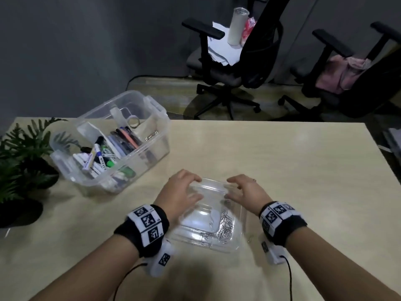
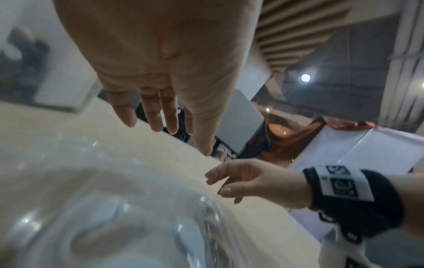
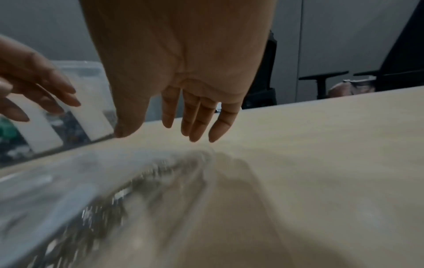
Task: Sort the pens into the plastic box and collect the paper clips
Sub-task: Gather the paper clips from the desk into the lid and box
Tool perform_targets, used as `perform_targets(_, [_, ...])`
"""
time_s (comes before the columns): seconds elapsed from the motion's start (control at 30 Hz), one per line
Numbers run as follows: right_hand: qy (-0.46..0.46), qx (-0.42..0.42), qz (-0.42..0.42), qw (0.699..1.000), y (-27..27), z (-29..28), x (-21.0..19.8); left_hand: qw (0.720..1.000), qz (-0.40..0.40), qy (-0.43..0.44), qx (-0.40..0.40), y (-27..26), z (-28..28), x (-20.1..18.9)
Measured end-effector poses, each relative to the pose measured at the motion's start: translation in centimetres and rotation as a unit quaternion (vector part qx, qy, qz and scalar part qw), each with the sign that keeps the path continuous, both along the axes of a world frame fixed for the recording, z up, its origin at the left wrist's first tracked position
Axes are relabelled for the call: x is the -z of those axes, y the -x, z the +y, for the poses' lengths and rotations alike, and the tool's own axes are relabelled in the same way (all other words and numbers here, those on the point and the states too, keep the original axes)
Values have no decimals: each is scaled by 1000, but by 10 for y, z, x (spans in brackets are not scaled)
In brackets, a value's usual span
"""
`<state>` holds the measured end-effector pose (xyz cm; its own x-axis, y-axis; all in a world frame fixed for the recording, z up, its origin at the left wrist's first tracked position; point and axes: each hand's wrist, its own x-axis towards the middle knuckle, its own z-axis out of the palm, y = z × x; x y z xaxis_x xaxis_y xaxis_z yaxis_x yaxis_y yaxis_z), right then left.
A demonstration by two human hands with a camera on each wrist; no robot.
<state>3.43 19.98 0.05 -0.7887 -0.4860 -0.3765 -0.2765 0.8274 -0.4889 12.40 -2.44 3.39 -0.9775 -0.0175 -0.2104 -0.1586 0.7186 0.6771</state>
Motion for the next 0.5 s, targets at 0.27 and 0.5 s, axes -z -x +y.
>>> perform_targets(0.27, [-28,-35,-33,998,-31,31,30,990,-103,92,37,-32,57,64])
perform_targets(0.5, [-41,-70,-36,996,-26,15,41,994,-92,-1,-66,-33,58,77])
